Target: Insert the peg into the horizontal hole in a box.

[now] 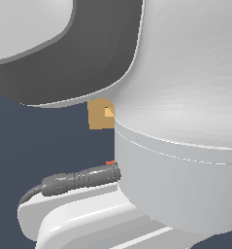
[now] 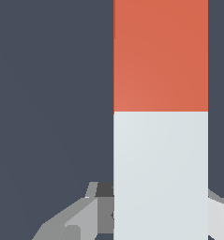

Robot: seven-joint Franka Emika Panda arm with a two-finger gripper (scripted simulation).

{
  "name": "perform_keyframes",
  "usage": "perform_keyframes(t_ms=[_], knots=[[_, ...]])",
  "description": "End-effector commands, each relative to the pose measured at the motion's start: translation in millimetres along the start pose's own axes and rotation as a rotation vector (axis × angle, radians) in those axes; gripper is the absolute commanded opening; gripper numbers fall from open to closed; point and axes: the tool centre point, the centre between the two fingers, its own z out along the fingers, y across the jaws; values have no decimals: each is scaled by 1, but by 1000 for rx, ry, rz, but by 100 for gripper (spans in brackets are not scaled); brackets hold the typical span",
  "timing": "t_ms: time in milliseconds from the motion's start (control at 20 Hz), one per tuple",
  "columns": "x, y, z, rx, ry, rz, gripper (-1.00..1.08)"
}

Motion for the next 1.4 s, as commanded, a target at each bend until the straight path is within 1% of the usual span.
perform_keyframes(t_ms=[0,150,300,1000,1200,1350], knots=[[11,2,-4,-3,-2,3,-100],[30,4,-8,-3,-2,9,-100],[55,7,-12,-3,-2,18,-100],[206,30,-41,-4,-2,72,-100],[243,38,-48,-4,-2,85,-100],[264,43,-52,-4,-2,93,-100]])
